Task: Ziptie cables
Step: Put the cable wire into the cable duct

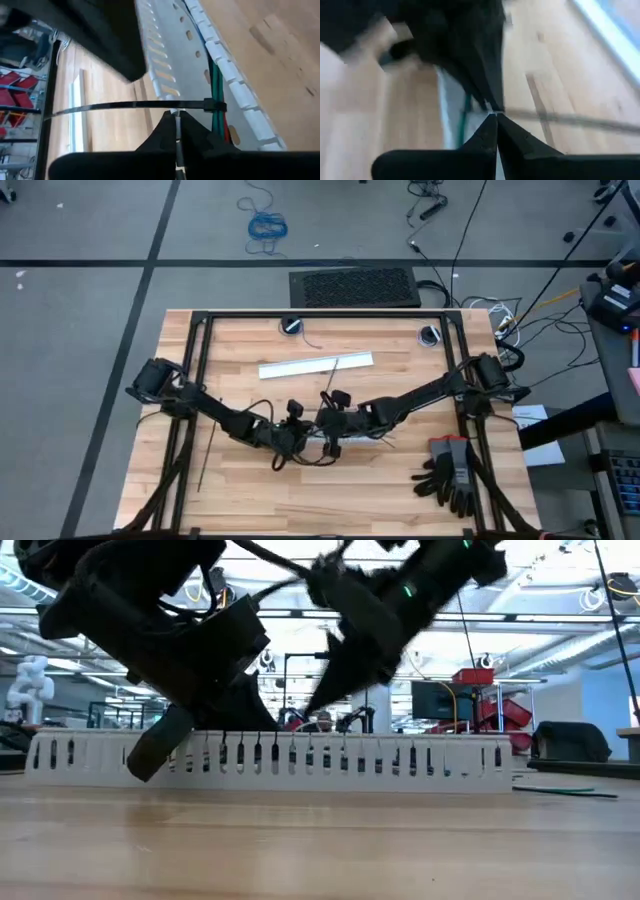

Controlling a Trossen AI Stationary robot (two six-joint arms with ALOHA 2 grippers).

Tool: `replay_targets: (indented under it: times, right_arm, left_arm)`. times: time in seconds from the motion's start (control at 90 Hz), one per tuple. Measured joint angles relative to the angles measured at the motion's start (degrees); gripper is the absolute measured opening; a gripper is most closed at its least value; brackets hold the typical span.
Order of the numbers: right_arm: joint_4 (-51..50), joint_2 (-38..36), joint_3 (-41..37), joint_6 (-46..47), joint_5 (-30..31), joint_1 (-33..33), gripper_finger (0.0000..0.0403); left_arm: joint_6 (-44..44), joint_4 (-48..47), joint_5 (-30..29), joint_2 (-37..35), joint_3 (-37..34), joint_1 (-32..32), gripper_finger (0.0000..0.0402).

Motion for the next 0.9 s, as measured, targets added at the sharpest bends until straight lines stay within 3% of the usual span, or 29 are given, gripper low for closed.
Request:
replay_targets:
  times: [0.156, 0.9]
  right_arm:
    - [0.7, 2.6, 0.4, 3.9, 4.5, 0.6, 0.0000]
    - [5.0, 6.1, 0.6, 4.5, 5.6, -0.4, 0.0000]
  left_arm:
    - [-2.9, -0.1, -0.5, 0.0, 0.0, 0.2, 0.0005]
    - [-3.0, -0.2, -0.9, 0.0, 0.1, 0.2, 0.0005]
